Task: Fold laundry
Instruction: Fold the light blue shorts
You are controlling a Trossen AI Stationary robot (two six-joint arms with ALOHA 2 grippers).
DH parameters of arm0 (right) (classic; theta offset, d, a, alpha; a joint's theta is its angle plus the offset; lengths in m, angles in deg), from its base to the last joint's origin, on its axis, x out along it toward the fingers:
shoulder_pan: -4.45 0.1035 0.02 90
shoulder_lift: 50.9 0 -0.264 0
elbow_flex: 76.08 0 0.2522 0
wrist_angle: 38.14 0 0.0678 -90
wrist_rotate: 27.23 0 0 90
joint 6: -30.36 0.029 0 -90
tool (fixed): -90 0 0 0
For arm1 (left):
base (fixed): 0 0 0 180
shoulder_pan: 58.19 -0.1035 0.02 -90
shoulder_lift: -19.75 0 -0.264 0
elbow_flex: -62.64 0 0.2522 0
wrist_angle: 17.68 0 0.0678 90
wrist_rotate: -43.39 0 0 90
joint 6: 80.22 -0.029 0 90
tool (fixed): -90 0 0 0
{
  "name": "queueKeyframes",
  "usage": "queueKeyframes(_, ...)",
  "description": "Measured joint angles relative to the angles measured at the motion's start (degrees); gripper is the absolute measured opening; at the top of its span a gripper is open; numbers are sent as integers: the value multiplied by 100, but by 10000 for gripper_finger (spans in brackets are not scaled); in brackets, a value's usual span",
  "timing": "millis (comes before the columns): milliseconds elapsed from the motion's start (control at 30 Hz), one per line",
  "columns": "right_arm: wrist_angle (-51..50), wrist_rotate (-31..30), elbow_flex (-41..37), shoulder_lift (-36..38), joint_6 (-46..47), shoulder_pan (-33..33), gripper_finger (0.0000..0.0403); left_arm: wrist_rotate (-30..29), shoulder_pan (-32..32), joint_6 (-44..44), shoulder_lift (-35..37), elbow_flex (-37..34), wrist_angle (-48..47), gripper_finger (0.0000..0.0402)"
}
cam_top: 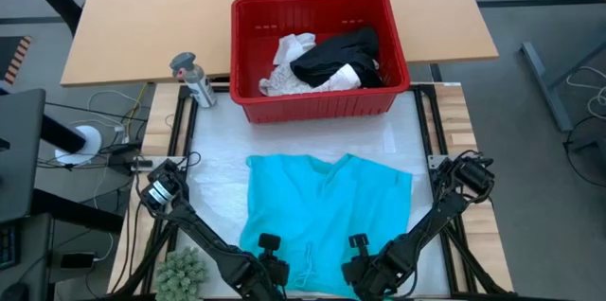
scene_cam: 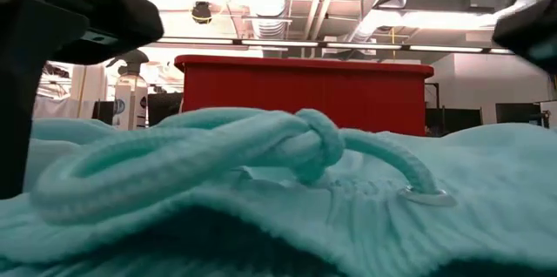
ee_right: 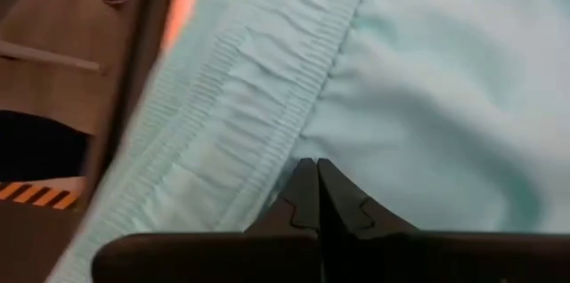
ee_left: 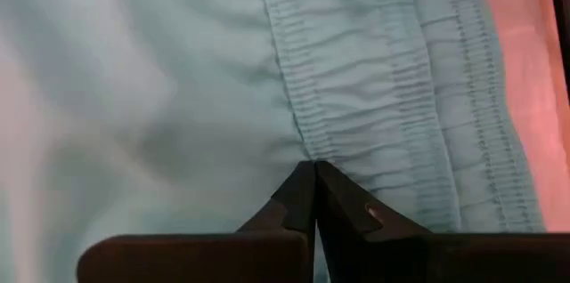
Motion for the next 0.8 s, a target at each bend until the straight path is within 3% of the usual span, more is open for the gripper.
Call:
queueKeyframes(300,36,-151,-658,49,-335,-634,15,-500,-465,-830,-72,-11,-588,0)
queueKeyframes(500,-211,-622,-747,46,-914,-1105,15,-798,-884,-1191,-88,-24,-1159,0)
queueKeyframes(633,-576,-1115,-769,41,-958,-1443,18,-1006,-1143,-1244,-101,-33,-1705,0)
queueKeyframes(800,-681,-1235,-775,75,-1101,-1665,32,-1058,-1323,-942,-109,-45,-2337,0)
